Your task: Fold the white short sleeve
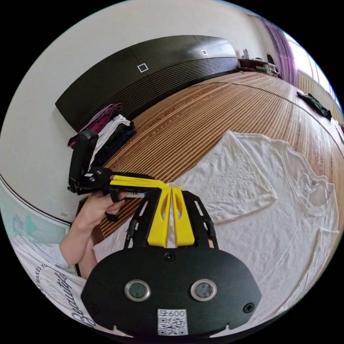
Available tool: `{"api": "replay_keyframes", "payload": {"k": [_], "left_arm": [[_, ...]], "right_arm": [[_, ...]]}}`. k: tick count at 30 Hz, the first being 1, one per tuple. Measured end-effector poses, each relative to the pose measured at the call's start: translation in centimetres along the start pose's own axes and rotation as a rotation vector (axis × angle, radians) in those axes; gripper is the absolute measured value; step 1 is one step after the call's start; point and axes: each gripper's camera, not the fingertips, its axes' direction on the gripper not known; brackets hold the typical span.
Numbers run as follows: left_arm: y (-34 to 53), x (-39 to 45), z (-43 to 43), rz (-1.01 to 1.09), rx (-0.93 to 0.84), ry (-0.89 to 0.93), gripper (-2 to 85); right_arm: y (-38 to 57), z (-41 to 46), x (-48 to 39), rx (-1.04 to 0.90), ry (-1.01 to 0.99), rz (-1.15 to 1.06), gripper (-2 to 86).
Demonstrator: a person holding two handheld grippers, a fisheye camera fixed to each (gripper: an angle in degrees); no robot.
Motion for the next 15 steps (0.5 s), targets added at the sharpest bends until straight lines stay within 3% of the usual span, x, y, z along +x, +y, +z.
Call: {"api": "replay_keyframes", "payload": {"k": [4,8,15], "left_arm": [[-0.1,-1.2,0.0,-0.030,0.001,0.058,0.0],[-0.3,-1.1,0.0,-0.026,-0.006,0.051,0.0],[-0.3,-0.5,-0.1,-0.016,-0.004,0.022,0.0]], "right_arm": [[-2.3,0.7,2.9,-0.096,-0.090,0.009,-0.9],[-1.8,-3.4,8.3,-0.070,-0.168,0.122,-0.9],[-0.2,-10.8,14.8,-0.007,-0.130,0.279,-0.8]]}}
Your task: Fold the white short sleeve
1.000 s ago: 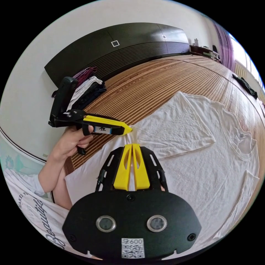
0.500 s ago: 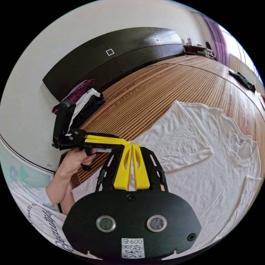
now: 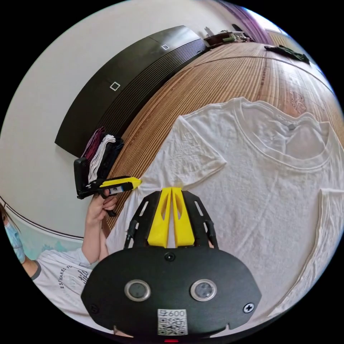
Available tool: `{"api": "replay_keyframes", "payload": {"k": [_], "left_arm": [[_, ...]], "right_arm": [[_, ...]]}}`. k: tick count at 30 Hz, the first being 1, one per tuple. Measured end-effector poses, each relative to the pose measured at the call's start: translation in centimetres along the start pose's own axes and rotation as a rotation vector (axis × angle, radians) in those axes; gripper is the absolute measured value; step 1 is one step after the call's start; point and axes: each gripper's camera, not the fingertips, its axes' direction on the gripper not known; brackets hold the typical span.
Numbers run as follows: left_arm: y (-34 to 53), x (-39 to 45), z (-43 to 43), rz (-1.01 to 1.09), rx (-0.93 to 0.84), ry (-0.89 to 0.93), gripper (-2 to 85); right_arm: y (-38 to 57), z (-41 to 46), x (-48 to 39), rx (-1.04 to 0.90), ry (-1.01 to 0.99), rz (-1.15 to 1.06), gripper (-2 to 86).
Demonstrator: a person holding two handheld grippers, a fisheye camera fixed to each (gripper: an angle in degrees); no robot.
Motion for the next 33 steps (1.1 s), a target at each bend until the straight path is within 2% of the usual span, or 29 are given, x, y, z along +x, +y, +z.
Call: {"api": "replay_keyframes", "payload": {"k": [4,8,13,15,23,27,30,33], "left_arm": [[0.0,0.2,0.0,-0.001,0.003,-0.005,0.0],[0.1,-0.1,-0.1,-0.012,0.006,0.017,0.0],[0.2,-0.2,-0.1,-0.024,0.007,0.035,0.1],[0.2,0.4,-0.1,-0.013,0.006,0.011,0.1],[0.5,0.9,-0.1,-0.028,0.013,0.012,0.1],[0.6,1.5,-0.1,-0.024,0.014,-0.003,0.1],[0.7,1.8,-0.1,-0.022,0.014,-0.008,0.2],[0.8,1.8,-0.2,-0.028,0.016,0.006,0.2]], "right_arm": [[-2.3,-1.4,-2.4,0.061,-0.058,-0.068,-0.8],[-6.5,1.6,-5.1,-0.002,-0.141,-0.111,-0.8],[-10.2,2.9,-2.9,-0.094,-0.144,-0.071,-0.8],[-10.7,1.4,-0.4,-0.078,-0.216,-0.019,-0.8],[-10.3,-11.0,11.3,0.195,-0.181,0.249,-0.8],[-10.7,-13.7,10.3,0.256,-0.039,0.242,-0.8],[-13.1,-12.1,6.6,0.245,-0.157,0.118,-0.8],[-16.5,-6.8,2.6,0.072,-0.343,0.011,-0.8]]}}
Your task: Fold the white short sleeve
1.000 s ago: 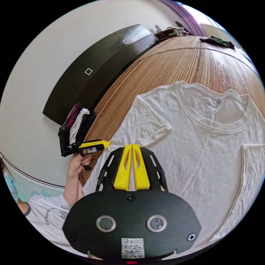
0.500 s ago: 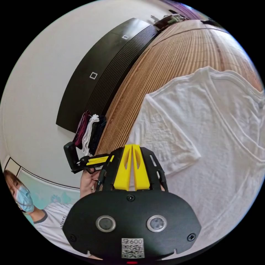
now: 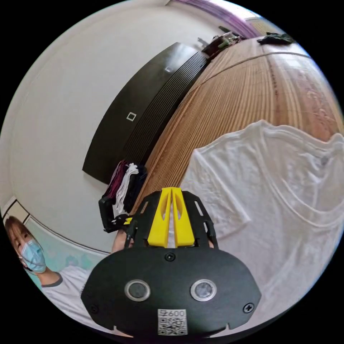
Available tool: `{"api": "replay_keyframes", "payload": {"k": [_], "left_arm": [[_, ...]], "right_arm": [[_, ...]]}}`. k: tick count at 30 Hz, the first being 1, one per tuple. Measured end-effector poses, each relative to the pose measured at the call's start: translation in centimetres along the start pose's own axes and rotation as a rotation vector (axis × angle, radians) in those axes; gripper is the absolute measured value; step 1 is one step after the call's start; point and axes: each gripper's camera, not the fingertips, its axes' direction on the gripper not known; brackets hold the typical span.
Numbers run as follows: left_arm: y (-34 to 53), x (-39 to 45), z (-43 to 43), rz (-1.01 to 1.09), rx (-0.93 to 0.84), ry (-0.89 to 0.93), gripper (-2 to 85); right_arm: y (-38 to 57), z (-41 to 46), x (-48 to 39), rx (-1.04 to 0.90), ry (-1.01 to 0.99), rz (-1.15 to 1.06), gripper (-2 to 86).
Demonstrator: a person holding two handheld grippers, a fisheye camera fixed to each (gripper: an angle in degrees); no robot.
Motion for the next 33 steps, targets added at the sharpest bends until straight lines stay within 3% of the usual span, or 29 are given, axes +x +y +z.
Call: {"api": "replay_keyframes", "payload": {"k": [3,5,10,15,19,22,28,30,33], "left_arm": [[0.2,-0.1,0.0,-0.008,0.002,0.015,0.1],[0.3,0.2,-0.1,-0.006,0.000,0.017,0.1],[0.6,2.2,-0.1,0.054,-0.014,-0.067,0.1],[0.5,2.6,0.0,0.062,-0.020,-0.069,0.0],[0.5,2.1,-0.1,0.039,-0.016,-0.032,0.2],[0.5,2.9,-0.1,0.059,-0.015,-0.071,0.2],[0.1,3.0,-0.2,0.060,-0.016,-0.072,0.2],[0.0,2.8,-0.2,0.057,-0.017,-0.066,0.2],[-0.3,3.1,-0.2,0.066,-0.017,-0.084,0.2]], "right_arm": [[-1.5,6.1,-0.2,-0.219,-0.083,-0.003,-0.8],[-2.0,7.4,0.6,-0.281,-0.022,0.016,-0.8],[-3.8,3.9,3.2,-0.135,0.018,0.096,-0.8],[-5.5,0.4,3.5,0.093,0.211,0.136,-0.8],[-6.1,4.2,0.9,-0.043,0.029,-0.007,-0.8],[-5.9,7.2,0.4,-0.119,0.173,-0.005,-0.8],[-4.5,2.9,0.8,0.190,0.329,0.073,-0.8],[-3.3,2.5,-0.9,0.159,0.309,-0.017,-0.8],[-0.7,4.1,-3.3,-0.038,0.334,-0.105,-0.8]]}}
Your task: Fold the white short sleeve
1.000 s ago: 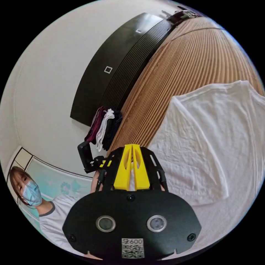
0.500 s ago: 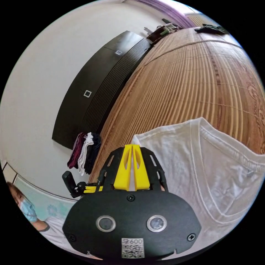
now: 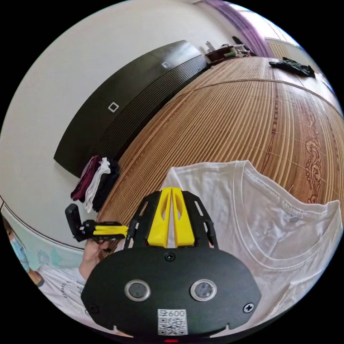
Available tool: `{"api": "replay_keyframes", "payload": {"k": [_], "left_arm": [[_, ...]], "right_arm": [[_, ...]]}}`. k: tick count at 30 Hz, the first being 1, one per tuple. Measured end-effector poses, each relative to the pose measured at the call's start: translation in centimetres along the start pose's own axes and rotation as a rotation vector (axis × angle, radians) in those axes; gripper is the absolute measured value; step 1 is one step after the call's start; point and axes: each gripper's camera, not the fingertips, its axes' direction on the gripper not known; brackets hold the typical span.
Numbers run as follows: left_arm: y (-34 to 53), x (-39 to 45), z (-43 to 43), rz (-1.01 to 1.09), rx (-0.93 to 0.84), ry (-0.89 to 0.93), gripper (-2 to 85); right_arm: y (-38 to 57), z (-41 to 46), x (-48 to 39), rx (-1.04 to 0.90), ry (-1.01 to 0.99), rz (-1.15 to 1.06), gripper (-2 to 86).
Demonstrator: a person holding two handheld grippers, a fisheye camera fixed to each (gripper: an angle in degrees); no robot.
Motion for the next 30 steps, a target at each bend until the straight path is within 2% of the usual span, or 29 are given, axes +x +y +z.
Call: {"api": "replay_keyframes", "payload": {"k": [3,8,10,13,15,19,23,25,27,30], "left_arm": [[-0.3,0.1,0.0,0.007,0.001,-0.014,0.2],[-0.8,-0.7,-0.1,0.002,0.005,-0.001,0.2],[-1.0,-0.8,-0.1,0.004,0.005,-0.006,0.1],[-1.4,-1.2,-0.1,0.006,0.005,-0.011,0.1],[-1.7,-1.6,0.0,0.004,0.006,-0.007,0.1],[-2.4,-2.3,0.1,0.009,0.004,-0.018,0.1],[-3.1,-3.6,0.4,0.002,0.004,-0.004,0.1],[-3.4,-4.1,0.5,0.002,0.005,-0.005,0.1],[-3.8,-4.5,0.7,0.006,0.005,-0.012,0.1],[-4.3,-5.2,1.1,0.012,0.005,-0.024,0.1]], "right_arm": [[3.4,1.7,-3.6,-0.132,-0.098,-0.111,-0.8],[7.7,5.4,-8.6,-0.122,-0.276,-0.117,-0.8],[8.1,6.4,-8.9,-0.101,-0.229,-0.083,-0.8],[8.2,7.1,-8.3,-0.133,-0.052,-0.064,-0.8],[8.5,6.1,-7.0,-0.102,-0.061,-0.025,-0.8],[10.3,1.3,-3.7,0.050,0.139,0.055,-0.8],[13.0,-1.4,-2.7,0.155,0.200,0.165,-0.8],[14.4,-1.1,-4.9,0.190,0.199,0.125,-0.8],[15.7,0.2,-8.3,0.164,0.115,0.007,-0.8],[17.1,3.9,-11.8,-0.024,0.042,-0.056,-0.8]]}}
